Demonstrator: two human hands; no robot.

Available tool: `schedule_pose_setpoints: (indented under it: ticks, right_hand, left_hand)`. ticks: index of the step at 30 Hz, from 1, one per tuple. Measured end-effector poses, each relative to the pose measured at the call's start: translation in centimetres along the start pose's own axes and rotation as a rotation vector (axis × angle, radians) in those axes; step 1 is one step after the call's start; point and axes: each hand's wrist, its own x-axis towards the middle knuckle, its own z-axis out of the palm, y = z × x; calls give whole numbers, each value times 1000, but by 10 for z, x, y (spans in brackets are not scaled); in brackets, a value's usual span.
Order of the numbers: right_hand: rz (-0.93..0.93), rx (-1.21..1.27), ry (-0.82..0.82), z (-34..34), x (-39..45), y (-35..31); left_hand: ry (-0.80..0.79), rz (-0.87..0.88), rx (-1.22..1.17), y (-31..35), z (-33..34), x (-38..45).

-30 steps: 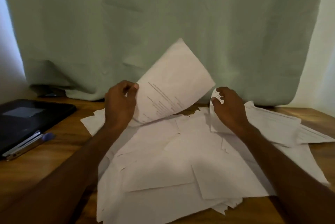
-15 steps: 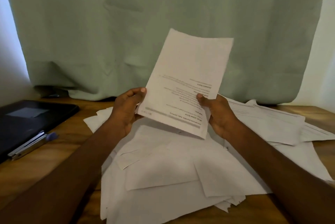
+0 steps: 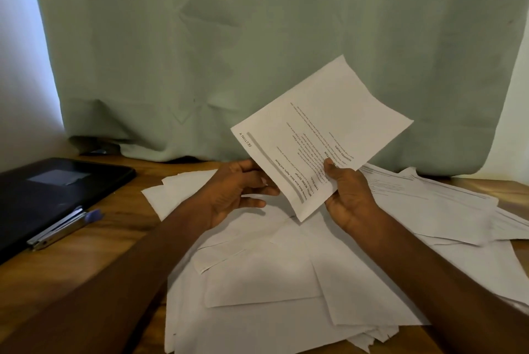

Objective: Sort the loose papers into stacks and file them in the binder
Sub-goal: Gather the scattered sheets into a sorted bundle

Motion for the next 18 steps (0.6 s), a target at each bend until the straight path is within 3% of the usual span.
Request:
schedule_pose_setpoints:
  ticks: [5, 7, 10, 13, 15, 18]
  right_hand:
    - [-23, -10, 25, -3, 0, -1]
    - [-24, -34, -11, -2, -3, 1]
    - [-70, -122, -77, 2, -7, 0]
    - [-302, -658, 111, -1, -9, -5]
    - [-513, -1072, 250, -8, -6, -11]
    - [-753, -1364, 300, -12, 0, -27]
  left_hand:
    - [-165, -4, 17, -1, 7, -3]
    - [-92, 19, -4, -4, 13, -3]
    - [154, 73, -48, -6, 13, 3]
    - [344, 207, 133, -5, 2, 6]
    - [323, 245, 132, -3, -4, 6]
    - [190, 110, -118, 2, -10, 6]
